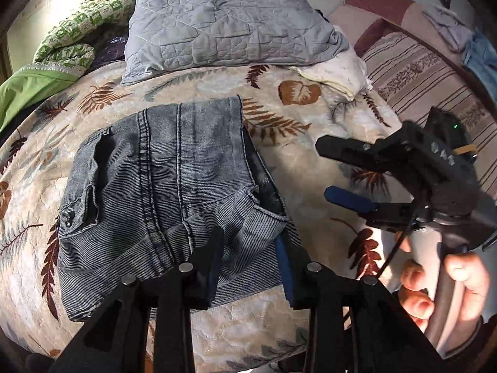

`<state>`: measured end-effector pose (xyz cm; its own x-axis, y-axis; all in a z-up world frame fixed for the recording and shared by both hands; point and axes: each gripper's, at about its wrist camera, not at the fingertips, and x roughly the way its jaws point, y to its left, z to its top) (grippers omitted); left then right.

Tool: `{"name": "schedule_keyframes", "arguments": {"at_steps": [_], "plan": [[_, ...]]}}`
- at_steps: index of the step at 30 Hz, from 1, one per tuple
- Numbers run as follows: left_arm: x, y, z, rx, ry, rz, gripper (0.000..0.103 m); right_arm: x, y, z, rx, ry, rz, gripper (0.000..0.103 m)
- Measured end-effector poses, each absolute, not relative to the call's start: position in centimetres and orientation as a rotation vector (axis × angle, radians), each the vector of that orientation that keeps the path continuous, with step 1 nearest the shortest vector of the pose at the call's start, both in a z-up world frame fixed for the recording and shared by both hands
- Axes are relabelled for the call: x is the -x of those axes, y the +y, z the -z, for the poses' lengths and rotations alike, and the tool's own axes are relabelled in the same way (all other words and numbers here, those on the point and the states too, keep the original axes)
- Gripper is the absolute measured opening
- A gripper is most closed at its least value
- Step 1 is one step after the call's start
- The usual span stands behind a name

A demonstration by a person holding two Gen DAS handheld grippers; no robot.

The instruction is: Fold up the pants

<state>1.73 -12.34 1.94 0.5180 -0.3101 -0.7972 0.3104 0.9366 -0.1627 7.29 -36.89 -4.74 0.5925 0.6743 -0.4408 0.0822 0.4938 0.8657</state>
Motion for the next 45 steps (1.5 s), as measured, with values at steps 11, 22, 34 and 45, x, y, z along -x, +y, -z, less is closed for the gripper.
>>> {"name": "schedule_keyframes", "arguments": {"at_steps": [11, 22, 34, 45], "plan": [[-2.8, 1.6, -2.8, 0.205, 0.862, 0.024, 0.059, -5.0, -32.2, 0.3, -1.060, 0.841, -0.792, 0.084], [-2.2, 1.7, -0.7, 0.230, 0.873, 0.056, 0.062, -5.3, -30.6, 3.4, -1.079, 1.002, -0.615, 0.081], [-3.0, 1.0, 2.7, 0.211, 0.958, 0.042, 0.073, -6.8, -28.8, 4.4, -1.025, 1.138, -0.500, 0.082], [-2.8, 1.3, 2.1, 0.202, 0.958, 0.031, 0.080, -8.1, -25.7, 2.1, -0.699, 1.128, -0.413, 0.018]]}}
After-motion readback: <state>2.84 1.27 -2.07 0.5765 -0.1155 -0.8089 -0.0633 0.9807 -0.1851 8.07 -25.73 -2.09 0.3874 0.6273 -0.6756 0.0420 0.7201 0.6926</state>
